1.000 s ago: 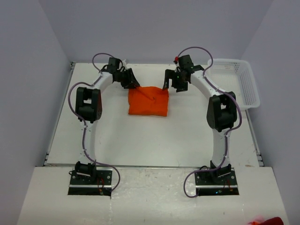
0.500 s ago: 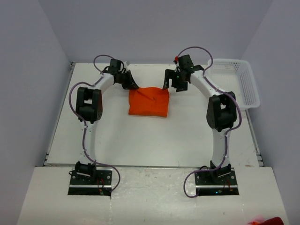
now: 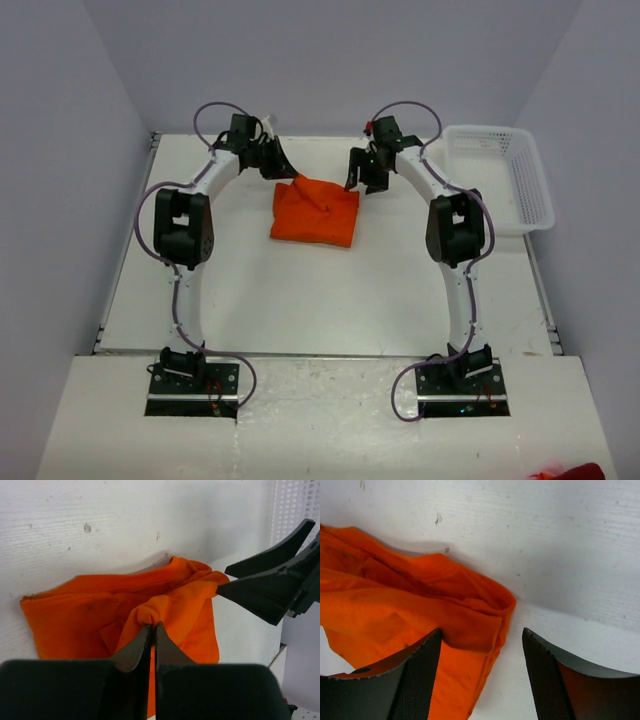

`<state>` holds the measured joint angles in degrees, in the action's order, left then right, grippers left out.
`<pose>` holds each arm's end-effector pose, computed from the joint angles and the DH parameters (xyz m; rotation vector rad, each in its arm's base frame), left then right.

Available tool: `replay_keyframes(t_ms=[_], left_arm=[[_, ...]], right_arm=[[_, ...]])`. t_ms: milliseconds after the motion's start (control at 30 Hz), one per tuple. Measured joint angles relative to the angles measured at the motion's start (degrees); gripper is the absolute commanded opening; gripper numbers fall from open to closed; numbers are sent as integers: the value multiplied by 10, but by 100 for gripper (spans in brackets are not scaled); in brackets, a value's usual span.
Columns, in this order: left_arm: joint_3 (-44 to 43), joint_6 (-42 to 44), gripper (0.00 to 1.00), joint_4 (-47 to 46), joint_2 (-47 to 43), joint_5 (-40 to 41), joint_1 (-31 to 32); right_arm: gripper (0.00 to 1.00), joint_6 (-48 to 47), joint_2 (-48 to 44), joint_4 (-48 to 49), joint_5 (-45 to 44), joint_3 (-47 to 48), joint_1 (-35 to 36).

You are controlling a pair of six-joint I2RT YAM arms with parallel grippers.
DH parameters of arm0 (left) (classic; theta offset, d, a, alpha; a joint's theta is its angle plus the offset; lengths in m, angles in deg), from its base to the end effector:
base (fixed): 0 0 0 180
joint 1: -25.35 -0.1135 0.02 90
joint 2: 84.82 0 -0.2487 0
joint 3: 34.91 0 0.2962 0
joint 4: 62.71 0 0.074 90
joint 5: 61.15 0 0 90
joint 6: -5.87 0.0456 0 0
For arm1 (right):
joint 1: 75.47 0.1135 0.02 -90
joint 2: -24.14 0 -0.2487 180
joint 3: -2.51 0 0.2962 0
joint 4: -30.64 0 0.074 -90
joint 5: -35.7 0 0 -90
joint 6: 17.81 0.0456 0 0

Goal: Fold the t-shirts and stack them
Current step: Fold the long partially folded tshirt into a neat square

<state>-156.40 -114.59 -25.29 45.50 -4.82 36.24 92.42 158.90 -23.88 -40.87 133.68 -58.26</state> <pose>0.5363 -0.1289 0.1768 -0.1222 2.4474 -1.0335 0.5254 0.1738 0.1711 -0.0192 2.6393 0.5360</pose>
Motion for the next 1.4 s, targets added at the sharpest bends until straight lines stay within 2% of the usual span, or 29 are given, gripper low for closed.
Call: replay_keyframes(t_ms=[100, 200, 267, 367, 400, 600, 700, 800, 1100, 1200, 1300, 1333, 1367, 1400], left_arm=[[0, 0, 0, 0, 0, 0, 2], [0, 0, 0, 0, 0, 0, 3], [0, 0, 0, 0, 0, 0, 4], [0, 0, 0, 0, 0, 0, 4], [0, 0, 0, 0, 0, 0, 4], [0, 0, 0, 0, 0, -1, 4], [0, 0, 0, 0, 0, -1, 4], [0, 0, 0, 0, 0, 0, 5], [16, 1, 0, -2, 0, 0, 4], [22, 1, 0, -4, 0, 0, 4], [26, 1, 0, -5, 0, 0, 5], [27, 0, 0, -5, 0, 0, 5], [28, 1, 0, -5, 0, 0, 4], [28, 0, 0, -5, 0, 0, 4]], right_arm=[[61, 4, 30, -13, 9, 43, 0], [49, 10, 43, -16, 17, 64, 0], [48, 13, 44, -17, 25, 67, 0], [38, 16, 43, -10, 28, 60, 0], [38, 17, 42, -5, 28, 51, 0], [61, 25, 23, 16, 28, -27, 0], [65, 27, 17, 19, 28, -46, 0], [65, 27, 10, 26, 26, -53, 0], [38, 26, -19, 37, 27, -71, 0], [25, 26, -19, 38, 28, -71, 1], [24, 27, -19, 38, 29, -71, 0], [20, 27, -19, 38, 29, -71, 0], [14, 27, -19, 38, 29, -71, 0], [0, 26, -19, 38, 30, -71, 0]])
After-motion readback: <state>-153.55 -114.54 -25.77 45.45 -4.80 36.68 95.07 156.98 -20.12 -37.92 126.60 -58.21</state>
